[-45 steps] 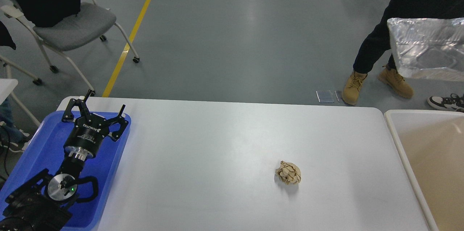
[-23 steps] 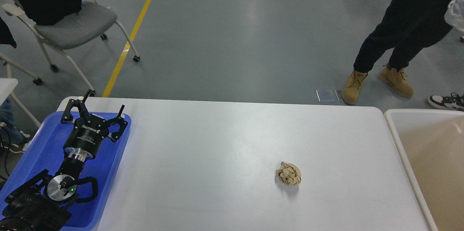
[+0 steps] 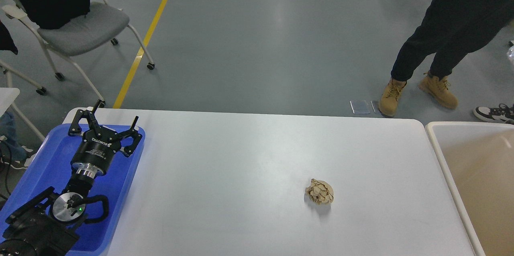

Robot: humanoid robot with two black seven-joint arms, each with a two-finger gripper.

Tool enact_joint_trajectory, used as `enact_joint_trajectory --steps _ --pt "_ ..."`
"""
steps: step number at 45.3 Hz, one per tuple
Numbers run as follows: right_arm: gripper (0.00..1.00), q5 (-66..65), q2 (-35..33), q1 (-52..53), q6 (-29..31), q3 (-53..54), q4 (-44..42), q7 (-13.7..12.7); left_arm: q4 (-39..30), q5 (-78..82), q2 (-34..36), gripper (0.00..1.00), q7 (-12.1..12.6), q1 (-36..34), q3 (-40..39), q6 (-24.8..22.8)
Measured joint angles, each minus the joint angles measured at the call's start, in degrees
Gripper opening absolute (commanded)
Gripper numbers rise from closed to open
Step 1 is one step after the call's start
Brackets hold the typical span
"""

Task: Tidy desktop
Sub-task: 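Lower the foil tray into the beige bin and open the right gripper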

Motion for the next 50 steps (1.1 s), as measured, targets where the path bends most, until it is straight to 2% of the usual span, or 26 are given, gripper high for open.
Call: enact_joint_trajectory --steps 8,15,40,41,43,44,45,50 --pt "0.0 0.6 6.25 -10.16 -0.7 9.96 -7.64 -0.21 0.0 0.0 0.0 0.99 0.0 0.0 0.02 0.0" --pt "0.0 0.73 10.15 -15.39 -0.76 14.6 -11.16 -0.28 0.0 0.0 -0.01 0.99 0.0 -0.01 0.02 0.0" --pt "0.0 0.83 15.71 -23.31 -0.47 18.58 -14.24 -0.3 -0.01 0.0 0.01 0.99 0.01 -0.01 0.02 0.0" --pt "0.07 0.84 15.79 -23.44 -0.46 18.61 -14.28 -0.29 -0.01 0.0 0.01 0.99 0.01 -0.01 0.02 0.0" --pt "0.46 0.86 15.95 -23.71 -0.45 18.67 -14.34 -0.24 -0.01 0.0 0.02 0.99 0.01 -0.01 0.02 0.0" --pt "0.63 0.87 16.0 -23.79 -0.44 18.69 -14.34 -0.22 -0.01 0.0 0.02 0.99 0.01 -0.01 0.02 0.0" --pt "0.74 0.88 16.07 -23.91 -0.43 18.73 -14.35 -0.18 -0.01 0.0 0.02 0.99 0.01 -0.01 0.02 0.0" --pt "0.98 0.91 16.28 -24.31 -0.41 18.83 -14.42 -0.01 -0.01 0.0 0.02 0.99 0.01 -0.01 0.02 0.0"
